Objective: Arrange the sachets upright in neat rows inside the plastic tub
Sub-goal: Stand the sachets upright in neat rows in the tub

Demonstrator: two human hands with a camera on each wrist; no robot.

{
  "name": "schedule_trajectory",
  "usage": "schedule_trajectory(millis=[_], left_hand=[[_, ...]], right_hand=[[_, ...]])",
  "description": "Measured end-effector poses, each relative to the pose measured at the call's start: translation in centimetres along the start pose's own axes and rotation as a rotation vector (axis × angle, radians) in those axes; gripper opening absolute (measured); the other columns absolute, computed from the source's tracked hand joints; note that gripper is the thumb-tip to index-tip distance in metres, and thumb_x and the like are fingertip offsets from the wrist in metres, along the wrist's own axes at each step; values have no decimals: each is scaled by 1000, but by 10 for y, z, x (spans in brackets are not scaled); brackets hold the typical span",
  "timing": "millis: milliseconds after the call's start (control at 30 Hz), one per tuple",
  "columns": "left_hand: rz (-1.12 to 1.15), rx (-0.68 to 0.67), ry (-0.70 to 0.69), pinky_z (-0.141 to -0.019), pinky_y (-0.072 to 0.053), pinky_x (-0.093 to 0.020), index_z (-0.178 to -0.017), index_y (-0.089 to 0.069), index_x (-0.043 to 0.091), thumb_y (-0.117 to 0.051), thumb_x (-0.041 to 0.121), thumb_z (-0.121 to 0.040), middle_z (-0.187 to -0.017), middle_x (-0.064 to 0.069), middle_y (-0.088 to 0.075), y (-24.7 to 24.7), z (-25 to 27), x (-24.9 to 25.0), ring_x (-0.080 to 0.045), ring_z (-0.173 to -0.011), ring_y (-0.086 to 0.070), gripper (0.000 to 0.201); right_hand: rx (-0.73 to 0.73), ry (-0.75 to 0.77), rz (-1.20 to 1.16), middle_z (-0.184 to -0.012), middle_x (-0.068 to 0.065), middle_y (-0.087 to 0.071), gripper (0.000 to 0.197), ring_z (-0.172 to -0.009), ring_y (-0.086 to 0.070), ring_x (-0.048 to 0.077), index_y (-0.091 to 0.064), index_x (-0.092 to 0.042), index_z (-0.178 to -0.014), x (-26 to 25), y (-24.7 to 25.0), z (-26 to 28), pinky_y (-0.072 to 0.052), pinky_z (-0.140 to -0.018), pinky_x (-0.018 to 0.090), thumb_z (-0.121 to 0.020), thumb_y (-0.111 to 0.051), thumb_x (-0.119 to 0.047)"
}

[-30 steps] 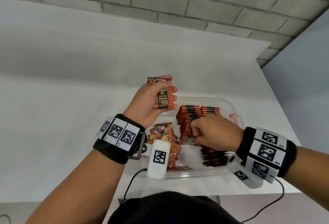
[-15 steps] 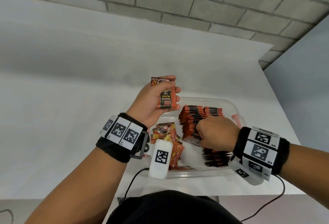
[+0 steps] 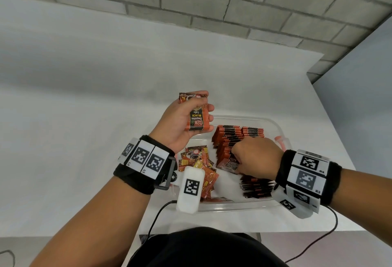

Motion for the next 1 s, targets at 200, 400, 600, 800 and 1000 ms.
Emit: schedule_trajectory(millis=[200, 400, 600, 800, 1000], left_hand=[[1, -2, 4, -67, -57, -35, -116, -60, 13, -56, 14, -92, -82, -6, -69, -1, 0, -2, -18, -68, -64, 25], [40, -8, 20, -70, -58, -39, -119, -58, 9, -49, 13, -94, -85, -9, -68, -2, 0, -5, -21, -69, -65, 27], [-8, -44, 63, -68, -60, -41, -111, -58, 6, -52, 8, -94, -84, -14, -70, -10, 3, -9, -24, -74, -70, 18], [-153, -125, 39, -79, -56, -42, -120, -58, 0, -69, 12, -73, -106, -19, -66, -31, 7, -13, -30, -93, -66, 50], [-134, -154, 74, -75, -56, -39, -114, -61, 3, -62, 10, -80, -99, -16, -68, -38, 6, -17, -25, -85, -68, 35]], right_hand=[[13, 3, -87, -74, -4, -47, 22, -71, -50, 18, -41, -20, -74, 3, 5, 4, -28, -47, 23, -87, -59, -25], [55, -3, -151, -75, -4, -52, 18, -70, -53, 17, -48, -18, -82, 9, 10, 6, -36, -53, 26, -85, -60, -30], [354, -63, -722, -77, -7, -62, 19, -58, -54, 5, -58, -28, -94, 45, 62, 22, -43, -58, 20, -86, -62, -44], [392, -28, -1220, -85, -5, -68, 25, -73, -67, 15, -60, -26, -111, 41, 74, 20, -54, -73, 33, -88, -62, -36], [441, -12, -1304, -82, 9, -63, 17, -76, -64, 21, -62, -25, -105, 48, 76, 19, -53, -76, 37, -90, -63, -16]])
Point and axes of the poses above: each hand's wrist, its own z-axis away from the middle knuckle, its own y-axis out of the back of the hand, x = y × z, the point moved 10 cm from there along -z, towards the middle knuckle
